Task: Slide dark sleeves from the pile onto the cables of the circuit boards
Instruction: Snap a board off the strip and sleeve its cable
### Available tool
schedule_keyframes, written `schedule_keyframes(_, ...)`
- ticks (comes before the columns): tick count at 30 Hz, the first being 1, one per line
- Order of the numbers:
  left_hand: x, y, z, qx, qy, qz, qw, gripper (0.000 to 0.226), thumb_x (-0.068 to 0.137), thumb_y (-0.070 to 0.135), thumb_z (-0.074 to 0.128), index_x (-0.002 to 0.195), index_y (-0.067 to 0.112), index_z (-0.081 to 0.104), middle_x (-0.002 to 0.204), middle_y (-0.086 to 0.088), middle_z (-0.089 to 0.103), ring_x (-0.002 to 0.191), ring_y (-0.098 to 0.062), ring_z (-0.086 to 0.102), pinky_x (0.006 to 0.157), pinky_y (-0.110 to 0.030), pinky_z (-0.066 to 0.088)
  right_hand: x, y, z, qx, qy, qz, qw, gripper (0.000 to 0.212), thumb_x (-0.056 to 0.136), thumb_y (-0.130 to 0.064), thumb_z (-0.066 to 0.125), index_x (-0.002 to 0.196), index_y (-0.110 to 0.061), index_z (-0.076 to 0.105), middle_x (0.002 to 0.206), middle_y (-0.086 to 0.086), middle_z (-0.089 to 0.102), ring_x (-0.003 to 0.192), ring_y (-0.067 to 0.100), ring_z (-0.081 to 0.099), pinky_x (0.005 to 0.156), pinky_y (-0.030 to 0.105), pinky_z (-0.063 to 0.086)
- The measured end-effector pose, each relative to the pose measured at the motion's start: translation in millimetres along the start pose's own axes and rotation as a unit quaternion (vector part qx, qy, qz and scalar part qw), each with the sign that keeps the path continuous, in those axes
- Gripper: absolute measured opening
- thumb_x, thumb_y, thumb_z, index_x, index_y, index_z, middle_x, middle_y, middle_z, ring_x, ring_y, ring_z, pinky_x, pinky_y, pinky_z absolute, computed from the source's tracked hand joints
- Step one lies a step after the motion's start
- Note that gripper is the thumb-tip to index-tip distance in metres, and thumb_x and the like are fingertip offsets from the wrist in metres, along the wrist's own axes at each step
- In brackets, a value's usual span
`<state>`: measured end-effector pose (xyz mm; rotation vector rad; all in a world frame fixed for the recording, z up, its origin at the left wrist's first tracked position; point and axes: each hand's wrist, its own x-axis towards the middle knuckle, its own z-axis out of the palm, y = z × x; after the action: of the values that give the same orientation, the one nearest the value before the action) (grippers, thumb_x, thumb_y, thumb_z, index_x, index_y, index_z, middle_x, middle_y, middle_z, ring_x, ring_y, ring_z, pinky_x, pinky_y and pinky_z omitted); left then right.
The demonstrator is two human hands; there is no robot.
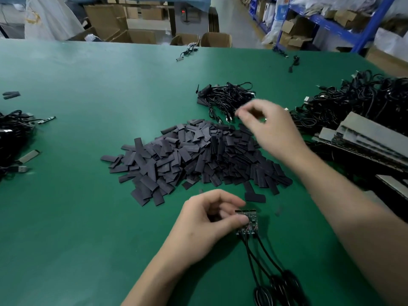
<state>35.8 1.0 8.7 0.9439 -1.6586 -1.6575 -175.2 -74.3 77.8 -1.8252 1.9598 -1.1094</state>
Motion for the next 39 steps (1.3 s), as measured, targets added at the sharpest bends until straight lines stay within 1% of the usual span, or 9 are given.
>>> schedule_keyframes(4, -0.8, 2.6, 4.0, -0.048, 0.021, 0.002, 0.999, 0.029, 0.070, 0.027, 0.087, 0.096, 0.018, 0.078, 0.080, -0.003, 0.071, 0.076, -0.018, 0.063, 0.077, -0.025, 0.054, -98.4, 14.5, -10.7, 0.161, -0.127, 0.069, 0.976, 0.025, 0.099, -0.053, 0.057, 0.098, -0.035, 0.075, 0.093, -0.011, 0.076, 0.085, 0.005, 0.071, 0.072, 0.025, 0.052)
schedule_keyframes(7, -2.7, 4.5, 8.2, -0.062, 0.053, 0.003, 0.997, 0.029, 0.067, 0.030, 0.087, 0.093, 0.019, 0.079, 0.079, -0.003, 0.074, 0.074, -0.015, 0.066, 0.074, -0.020, 0.055, -133.9, 21.9, -5.1, 0.227, -0.177, 0.098, 0.953, 0.046, 0.087, -0.076, 0.055, 0.098, -0.036, 0.075, 0.090, -0.004, 0.074, 0.079, 0.008, 0.068, 0.071, 0.024, 0.053)
schedule_keyframes(10, -6.3, 6.8, 12.3, -0.083, 0.090, 0.005, 0.992, 0.027, 0.065, 0.026, 0.086, 0.089, 0.014, 0.078, 0.078, -0.006, 0.076, 0.072, -0.012, 0.067, 0.071, -0.016, 0.054, -145.9, 22.5, 5.7, 0.272, -0.182, 0.092, 0.940, 0.030, 0.089, -0.060, 0.066, 0.093, -0.032, 0.075, 0.083, -0.007, 0.073, 0.080, 0.003, 0.065, 0.072, 0.016, 0.050)
schedule_keyframes(13, -8.9, 8.5, 14.8, -0.072, 0.104, 0.003, 0.992, 0.031, 0.067, 0.026, 0.085, 0.091, 0.009, 0.078, 0.080, -0.008, 0.077, 0.072, -0.010, 0.069, 0.069, -0.015, 0.053, -150.6, 23.4, 15.0, 0.317, -0.158, 0.106, 0.929, 0.013, 0.089, -0.041, 0.071, 0.089, -0.028, 0.075, 0.081, -0.006, 0.075, 0.075, 0.005, 0.066, 0.066, 0.017, 0.053)
schedule_keyframes(18, -9.6, 8.8, 14.3, 0.003, 0.092, -0.023, 0.995, 0.030, 0.071, 0.042, 0.079, 0.085, 0.016, 0.080, 0.070, 0.001, 0.073, 0.059, -0.006, 0.058, 0.058, -0.017, 0.048, -159.9, 25.0, 23.7, 0.352, -0.114, 0.137, 0.919, 0.023, 0.080, -0.051, 0.072, 0.087, -0.029, 0.075, 0.080, -0.003, 0.075, 0.073, 0.010, 0.068, 0.067, 0.029, 0.055)
schedule_keyframes(23, -7.4, 7.1, 11.6, -0.019, 0.078, -0.040, 0.996, 0.026, 0.076, 0.036, 0.078, 0.086, 0.012, 0.080, 0.072, -0.005, 0.072, 0.063, -0.010, 0.060, 0.062, -0.020, 0.049, -158.9, 24.7, 27.7, 0.364, -0.105, 0.123, 0.917, 0.005, 0.085, -0.039, 0.075, 0.085, -0.034, 0.075, 0.085, -0.005, 0.076, 0.084, 0.006, 0.070, 0.079, 0.020, 0.055)
schedule_keyframes(32, -5.6, 7.4, 7.6, -0.095, 0.045, -0.064, 0.992, 0.022, 0.074, 0.034, 0.080, 0.083, 0.015, 0.081, 0.070, -0.005, 0.069, 0.059, -0.012, 0.060, 0.060, -0.020, 0.051, -159.6, 16.1, 29.5, 0.459, -0.108, 0.135, 0.871, 0.007, 0.086, -0.026, 0.073, 0.083, -0.029, 0.079, 0.081, -0.002, 0.075, 0.077, 0.007, 0.068, 0.073, 0.017, 0.054)
schedule_keyframes(35, -5.4, 8.3, 5.1, -0.112, 0.041, -0.051, 0.992, 0.023, 0.072, 0.035, 0.083, 0.083, 0.015, 0.081, 0.073, -0.005, 0.071, 0.062, -0.012, 0.063, 0.062, -0.021, 0.053, -159.5, 17.1, 27.1, 0.449, -0.090, 0.151, 0.876, 0.007, 0.090, -0.028, 0.077, 0.085, -0.024, 0.078, 0.080, 0.001, 0.075, 0.074, 0.011, 0.068, 0.071, 0.020, 0.054)
schedule_keyframes(39, -5.8, 8.4, 0.7, -0.103, 0.037, 0.007, 0.994, 0.011, 0.082, 0.030, 0.085, 0.079, 0.021, 0.079, 0.076, 0.002, 0.071, 0.068, -0.007, 0.062, 0.067, -0.019, 0.051, -160.3, 24.5, 25.1, 0.269, -0.052, 0.123, 0.954, 0.007, 0.095, -0.026, 0.074, 0.091, -0.030, 0.076, 0.085, -0.009, 0.077, 0.083, 0.005, 0.072, 0.079, 0.025, 0.056)
